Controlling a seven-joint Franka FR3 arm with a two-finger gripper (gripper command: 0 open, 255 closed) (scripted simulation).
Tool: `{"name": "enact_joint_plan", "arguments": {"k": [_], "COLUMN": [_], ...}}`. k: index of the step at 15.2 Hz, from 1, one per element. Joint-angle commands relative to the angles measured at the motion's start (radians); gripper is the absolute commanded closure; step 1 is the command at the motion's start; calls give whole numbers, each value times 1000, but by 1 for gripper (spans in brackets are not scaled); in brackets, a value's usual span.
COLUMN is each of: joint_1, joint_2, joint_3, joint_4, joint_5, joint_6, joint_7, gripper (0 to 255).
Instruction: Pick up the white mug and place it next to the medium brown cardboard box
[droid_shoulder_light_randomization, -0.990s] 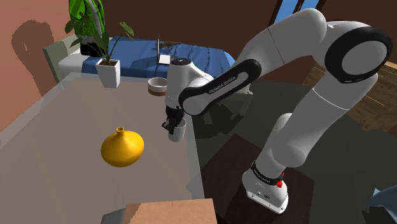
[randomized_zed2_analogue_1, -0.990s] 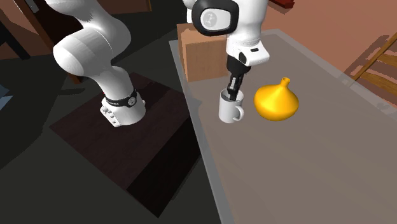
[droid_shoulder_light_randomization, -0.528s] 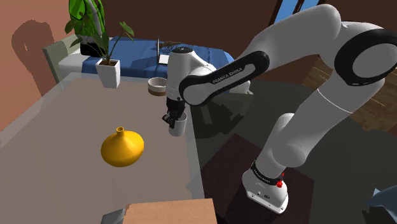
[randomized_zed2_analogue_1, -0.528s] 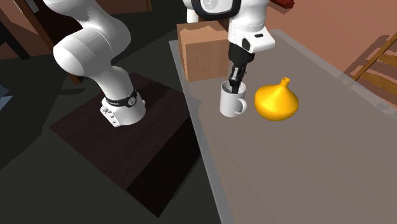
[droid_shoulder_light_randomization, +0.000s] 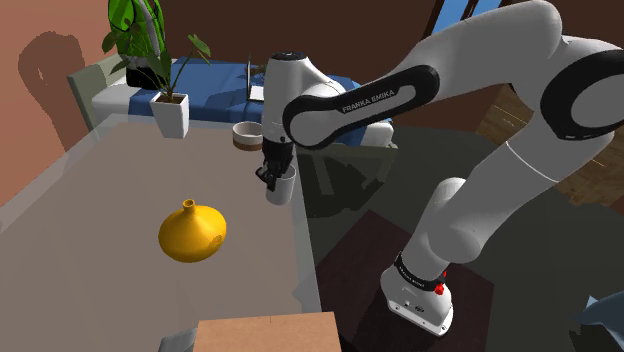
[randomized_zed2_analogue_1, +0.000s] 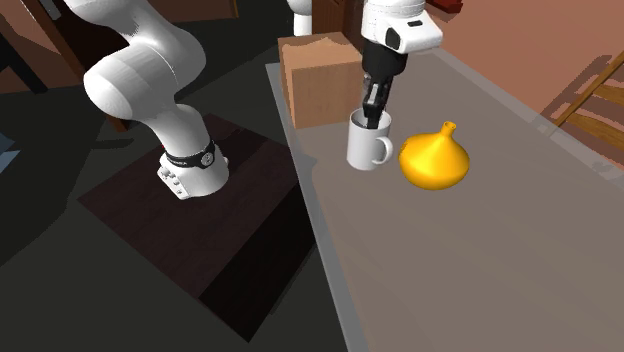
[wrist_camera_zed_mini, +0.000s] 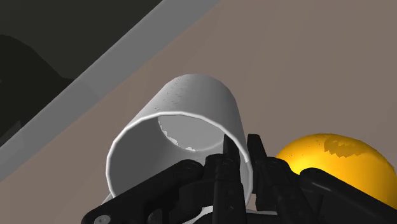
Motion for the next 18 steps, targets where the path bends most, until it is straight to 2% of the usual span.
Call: {"name": "enact_joint_plan", "arguments": {"k": [1, 18], "joint_1": [0, -1], "joint_2": [-11, -73], "joint_3": [-3, -17], "joint_4": [17, 193], "joint_5": [1, 8], "joint_6": [-28, -265], "joint_7": [-4, -18], "gripper": [255, 255]}}
